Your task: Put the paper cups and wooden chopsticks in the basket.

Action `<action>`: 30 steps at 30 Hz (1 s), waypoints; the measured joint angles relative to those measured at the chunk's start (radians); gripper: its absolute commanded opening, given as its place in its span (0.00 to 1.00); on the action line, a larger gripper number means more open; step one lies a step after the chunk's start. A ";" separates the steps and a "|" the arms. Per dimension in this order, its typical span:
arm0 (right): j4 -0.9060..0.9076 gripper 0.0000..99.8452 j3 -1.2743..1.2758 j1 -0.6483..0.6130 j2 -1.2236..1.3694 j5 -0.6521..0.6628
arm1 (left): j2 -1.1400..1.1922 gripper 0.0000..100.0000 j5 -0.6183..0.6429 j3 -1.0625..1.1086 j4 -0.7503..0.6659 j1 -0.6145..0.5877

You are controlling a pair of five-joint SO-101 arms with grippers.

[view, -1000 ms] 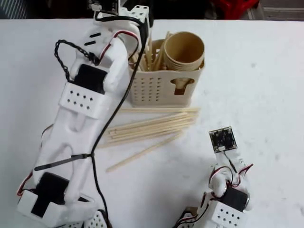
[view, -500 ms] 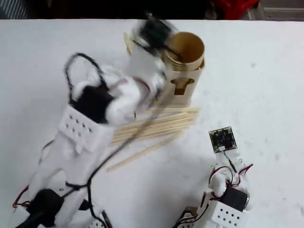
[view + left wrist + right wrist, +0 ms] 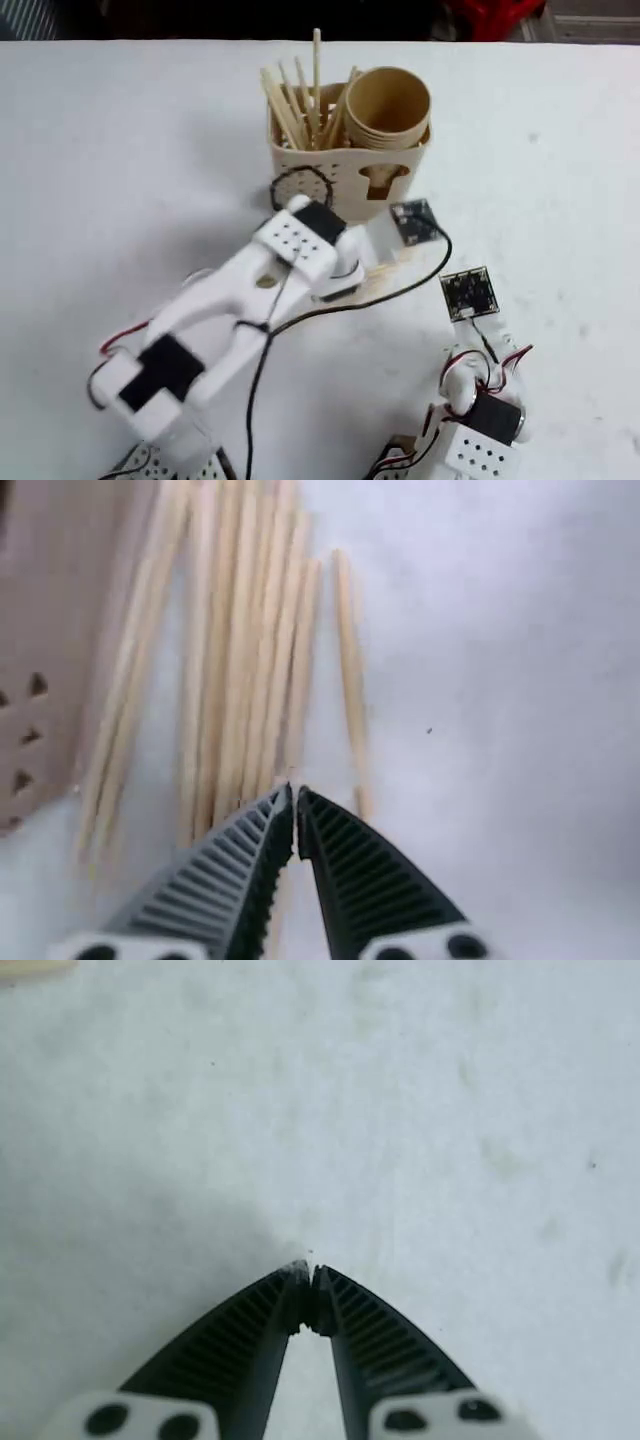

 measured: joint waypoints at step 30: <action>0.000 0.02 0.000 0.003 0.000 0.000 | 0.098 0.09 0.009 0.057 -0.074 0.037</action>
